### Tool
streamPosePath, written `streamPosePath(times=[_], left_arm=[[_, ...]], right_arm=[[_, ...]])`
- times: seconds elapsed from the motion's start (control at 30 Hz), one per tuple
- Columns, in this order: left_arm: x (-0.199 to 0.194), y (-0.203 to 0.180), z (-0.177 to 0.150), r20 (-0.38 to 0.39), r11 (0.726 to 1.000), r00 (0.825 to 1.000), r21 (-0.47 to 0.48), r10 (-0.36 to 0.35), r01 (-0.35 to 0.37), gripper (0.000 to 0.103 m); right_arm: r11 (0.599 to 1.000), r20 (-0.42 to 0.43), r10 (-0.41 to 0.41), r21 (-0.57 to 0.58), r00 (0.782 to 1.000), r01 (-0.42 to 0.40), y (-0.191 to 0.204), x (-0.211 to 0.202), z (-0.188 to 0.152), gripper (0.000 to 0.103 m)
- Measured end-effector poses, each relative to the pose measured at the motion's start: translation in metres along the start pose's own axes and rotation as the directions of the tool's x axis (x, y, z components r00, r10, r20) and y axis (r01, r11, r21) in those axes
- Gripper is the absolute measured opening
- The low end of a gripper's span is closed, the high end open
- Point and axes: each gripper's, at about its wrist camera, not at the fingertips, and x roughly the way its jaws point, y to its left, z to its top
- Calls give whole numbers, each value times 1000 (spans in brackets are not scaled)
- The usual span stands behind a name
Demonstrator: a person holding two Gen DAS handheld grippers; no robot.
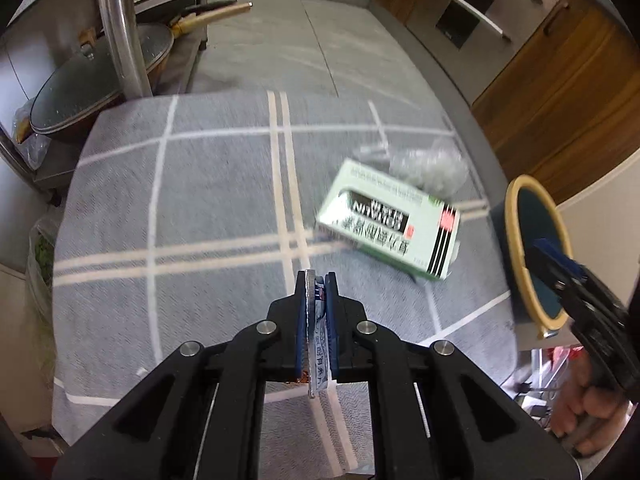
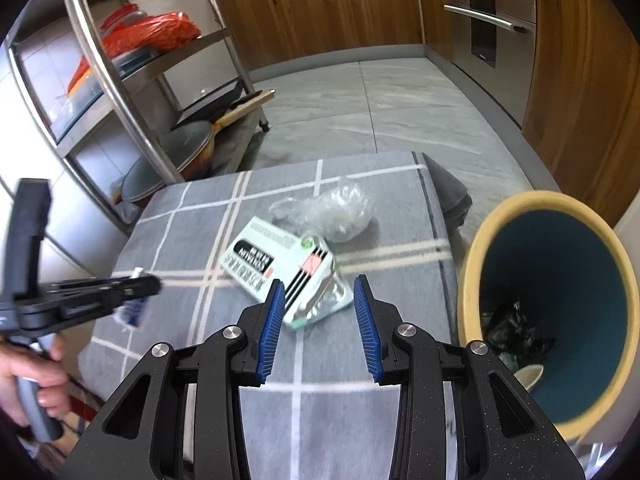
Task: Collect trash
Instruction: 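Grasp the small blue-and-white box with the left gripper while the right gripper grasps the clear plastic bag, then carry the small box and plastic bag over the bin and open both grippers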
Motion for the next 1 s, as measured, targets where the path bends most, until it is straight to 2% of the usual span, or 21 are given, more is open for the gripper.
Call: streamPosePath(times=[0.1,0.2,0.43,0.63,0.67,0.7,0.73,0.8,1.0], left_arm=[[-11,4,9,17,999,999,-11,-32,32,7],[-14,6,17,35,996,996,-38,-78,79,7],[-23,-1,26,83,983,983,-65,-164,169,7],[-28,-16,35,106,977,974,-49,-199,205,7],[-28,-19,36,110,978,974,-35,-199,204,7],[-30,-22,37,114,980,974,-23,-195,199,7],[-31,-26,38,119,981,974,-10,-192,195,7],[-32,-30,39,122,981,973,0,-194,195,7],[-33,-42,40,130,979,971,10,-202,202,7]], right_arm=[[1000,-2,6,9,1000,-6,-2,15,15,38],[999,7,23,41,1000,-24,-4,32,30,52],[983,-8,42,181,999,-40,-23,79,47,53],[960,-29,67,273,997,-56,-37,111,47,52],[957,-32,70,283,997,-58,-38,114,47,44],[954,-36,76,292,996,-62,-40,117,46,28],[952,-43,83,299,996,-66,-41,120,45,16],[954,-36,87,291,996,-73,-40,118,44,3],[957,20,92,274,996,-94,-38,92,47,1]])
